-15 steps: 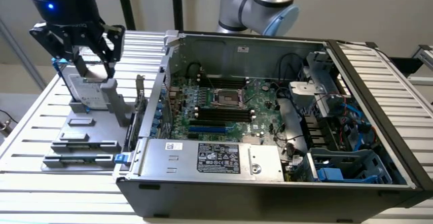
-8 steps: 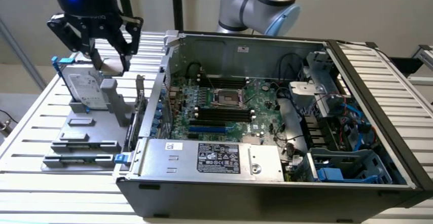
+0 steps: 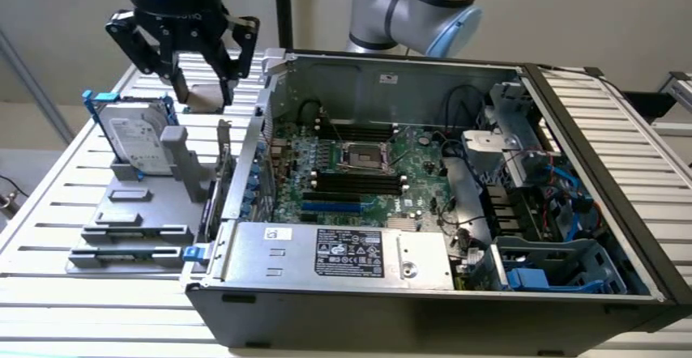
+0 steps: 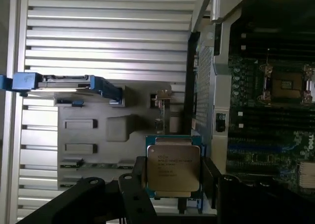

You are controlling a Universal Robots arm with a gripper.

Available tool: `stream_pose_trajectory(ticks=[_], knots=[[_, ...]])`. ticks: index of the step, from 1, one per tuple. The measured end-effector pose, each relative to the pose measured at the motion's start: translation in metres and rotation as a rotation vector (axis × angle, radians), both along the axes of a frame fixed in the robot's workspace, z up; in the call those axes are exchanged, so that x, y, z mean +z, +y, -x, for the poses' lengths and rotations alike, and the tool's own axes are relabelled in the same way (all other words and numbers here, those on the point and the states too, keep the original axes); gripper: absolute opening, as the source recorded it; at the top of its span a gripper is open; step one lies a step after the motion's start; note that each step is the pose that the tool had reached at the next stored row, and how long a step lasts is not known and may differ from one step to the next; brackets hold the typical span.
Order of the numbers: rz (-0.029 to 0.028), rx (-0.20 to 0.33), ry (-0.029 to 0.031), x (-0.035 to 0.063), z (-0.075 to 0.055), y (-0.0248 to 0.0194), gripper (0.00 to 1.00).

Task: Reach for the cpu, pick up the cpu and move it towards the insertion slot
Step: 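Pick up the cpu and move it towards the insertion slot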

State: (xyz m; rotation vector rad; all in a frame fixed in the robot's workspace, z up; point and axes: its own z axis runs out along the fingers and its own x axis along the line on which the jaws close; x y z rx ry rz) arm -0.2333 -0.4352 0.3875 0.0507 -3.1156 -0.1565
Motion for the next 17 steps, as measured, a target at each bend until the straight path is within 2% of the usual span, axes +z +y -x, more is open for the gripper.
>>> stream_pose_trajectory(ticks=[7,17], knots=[[-0.0098,0.0,0.0006,0.0013,-0.032,0.0,0.55],[-0.0116,0.0,0.0022,0.0013,-0.077,0.0,0.55]])
